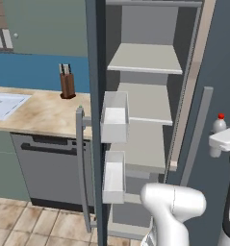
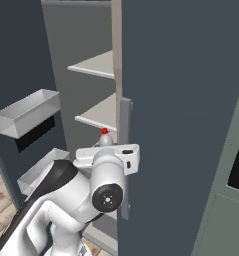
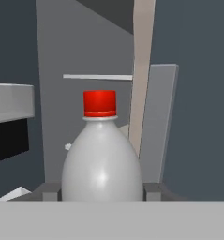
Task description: Take the bottled waters from the counter and place them in the freezer to freeze. Close the freezer door after placing the bottles.
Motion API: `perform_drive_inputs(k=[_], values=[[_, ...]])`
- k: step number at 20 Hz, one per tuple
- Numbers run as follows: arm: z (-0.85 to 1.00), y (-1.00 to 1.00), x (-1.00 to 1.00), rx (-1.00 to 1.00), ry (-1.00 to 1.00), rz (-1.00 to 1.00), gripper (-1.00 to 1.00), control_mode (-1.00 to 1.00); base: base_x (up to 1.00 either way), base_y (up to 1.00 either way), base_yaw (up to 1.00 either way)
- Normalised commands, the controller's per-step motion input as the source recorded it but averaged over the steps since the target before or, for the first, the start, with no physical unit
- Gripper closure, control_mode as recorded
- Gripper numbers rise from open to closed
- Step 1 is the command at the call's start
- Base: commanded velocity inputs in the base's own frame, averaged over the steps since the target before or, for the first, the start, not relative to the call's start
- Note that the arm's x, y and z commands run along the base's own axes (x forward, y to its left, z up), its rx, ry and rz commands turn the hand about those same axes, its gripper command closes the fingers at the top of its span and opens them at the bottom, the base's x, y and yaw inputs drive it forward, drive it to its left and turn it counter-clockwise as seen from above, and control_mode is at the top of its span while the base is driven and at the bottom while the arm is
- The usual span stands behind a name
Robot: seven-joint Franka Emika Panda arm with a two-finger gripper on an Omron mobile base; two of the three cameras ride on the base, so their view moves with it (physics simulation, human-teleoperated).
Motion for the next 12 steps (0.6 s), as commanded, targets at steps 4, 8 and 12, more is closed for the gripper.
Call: perform_drive_inputs(k=[4,8,12], values=[[0.0,0.0,0.0,0.0,0.0,0.0,1.0,1.0,0.0,0.0,0.0],[0.0,0.0,0.0,0.0,0.0,0.0,1.0,1.0,0.0,0.0,0.0],[0.0,0.0,0.0,0.0,0.0,0.0,1.0,1.0,0.0,0.0,0.0]])
